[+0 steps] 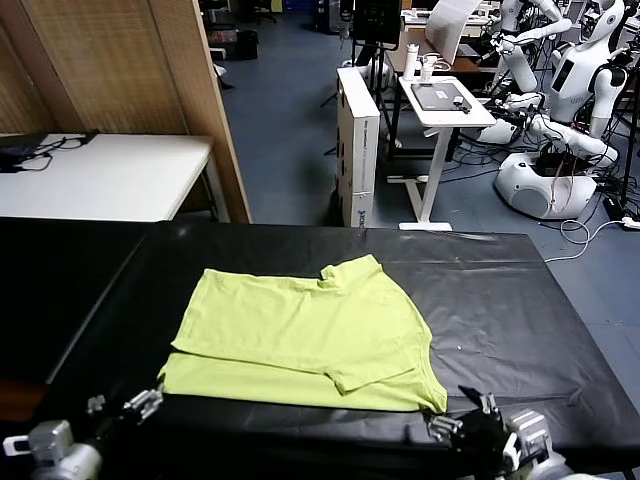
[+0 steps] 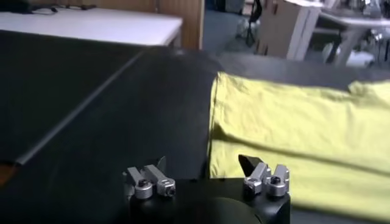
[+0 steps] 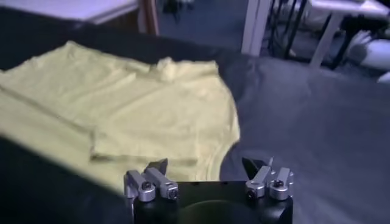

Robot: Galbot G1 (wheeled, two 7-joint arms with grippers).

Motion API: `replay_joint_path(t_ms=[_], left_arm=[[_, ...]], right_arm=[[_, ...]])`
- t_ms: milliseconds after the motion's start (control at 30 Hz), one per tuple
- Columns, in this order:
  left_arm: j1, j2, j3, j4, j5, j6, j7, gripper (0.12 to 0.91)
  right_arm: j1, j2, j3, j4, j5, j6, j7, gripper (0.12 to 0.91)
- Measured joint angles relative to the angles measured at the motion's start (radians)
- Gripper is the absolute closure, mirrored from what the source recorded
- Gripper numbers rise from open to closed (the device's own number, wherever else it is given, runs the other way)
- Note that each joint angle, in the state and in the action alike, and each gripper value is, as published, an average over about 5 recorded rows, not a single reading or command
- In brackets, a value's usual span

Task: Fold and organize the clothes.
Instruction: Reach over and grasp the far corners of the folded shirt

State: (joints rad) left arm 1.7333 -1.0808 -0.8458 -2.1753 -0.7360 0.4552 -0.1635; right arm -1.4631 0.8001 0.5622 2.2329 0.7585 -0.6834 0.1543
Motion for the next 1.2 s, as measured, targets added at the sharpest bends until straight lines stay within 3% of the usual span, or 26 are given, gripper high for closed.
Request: replay_joint_path(t_ms=[233, 467, 633, 867, 1000, 1200], left_arm=[[-0.198, 0.054, 0.080, 0.096, -0.018, 0.038, 0.046, 0.123], [-0.393, 0.138, 0.175, 0.204, -0.113, 0.105, 0.018, 0.123], [-0.527, 0.187, 0.242, 0.294, -0.157, 0.127, 0.016, 0.123], [-0.690, 0.191, 0.341, 0.426, -0.160, 0.128, 0.038, 0.123], [-0.766, 0.189, 0.398, 0.489, -0.143, 0.119, 0.071, 0.123], [-0.859, 0.171, 0.474, 0.569, -0.109, 0.107, 0.088, 0.123]], right_arm=[[0.259, 0.010, -0.126, -0.157, 0.033, -0.013, -0.004, 0.118], [0.496, 0.055, -0.288, -0.322, 0.033, -0.025, -0.009, 0.118], [0.631, 0.102, -0.379, -0.459, 0.034, -0.011, -0.038, 0.118], [0.769, 0.156, -0.469, -0.608, 0.034, 0.017, -0.105, 0.118], [0.819, 0.181, -0.503, -0.668, 0.021, 0.022, -0.123, 0.118], [0.860, 0.208, -0.536, -0.743, -0.007, 0.027, -0.144, 0.118]])
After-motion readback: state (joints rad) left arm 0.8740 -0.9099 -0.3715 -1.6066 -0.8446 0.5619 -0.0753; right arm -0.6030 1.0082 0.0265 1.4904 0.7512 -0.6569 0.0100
